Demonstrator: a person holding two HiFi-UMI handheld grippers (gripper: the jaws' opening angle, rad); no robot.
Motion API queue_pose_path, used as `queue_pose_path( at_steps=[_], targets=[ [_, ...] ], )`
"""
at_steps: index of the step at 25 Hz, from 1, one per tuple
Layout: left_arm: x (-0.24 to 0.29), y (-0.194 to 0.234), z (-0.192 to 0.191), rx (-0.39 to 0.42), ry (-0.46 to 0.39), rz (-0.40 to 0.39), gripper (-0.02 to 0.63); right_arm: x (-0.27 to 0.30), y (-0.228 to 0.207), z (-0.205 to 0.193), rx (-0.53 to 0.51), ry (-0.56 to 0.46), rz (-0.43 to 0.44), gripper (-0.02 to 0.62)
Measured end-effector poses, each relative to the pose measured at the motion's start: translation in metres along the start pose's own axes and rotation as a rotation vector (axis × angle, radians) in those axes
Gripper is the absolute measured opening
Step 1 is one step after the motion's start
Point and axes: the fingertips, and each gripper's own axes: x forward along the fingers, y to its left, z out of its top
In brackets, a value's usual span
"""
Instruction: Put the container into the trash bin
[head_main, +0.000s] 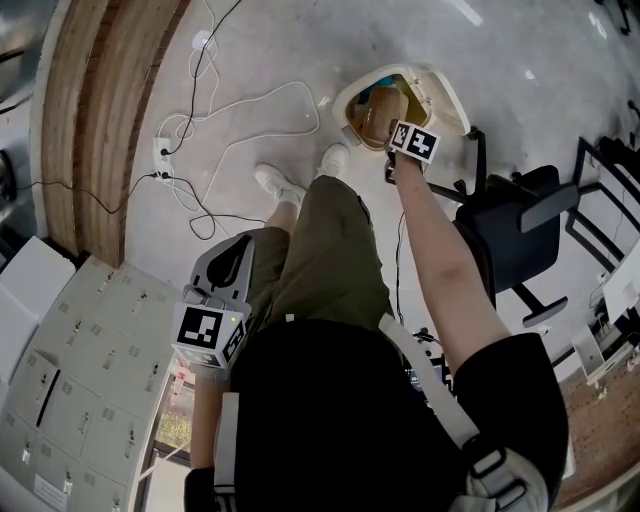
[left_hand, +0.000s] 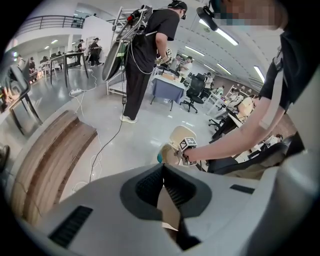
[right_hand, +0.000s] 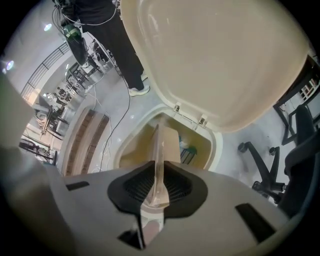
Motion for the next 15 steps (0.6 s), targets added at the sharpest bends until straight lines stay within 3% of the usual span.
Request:
queue_pose_path(
  at_steps=[5,15],
  targets=[
    [0.000,0.005,0.000,-0.005,-0.005,0.001,0.009,0.001,0.004,0.001,0.009,-0.015,0.008,0.106],
    [0.000,0.007,0.006,-0.008,-0.024,-0.007,0.008,-0.013,0.012,0.004,0.000,-0.024,0.006,0.114]
  ],
)
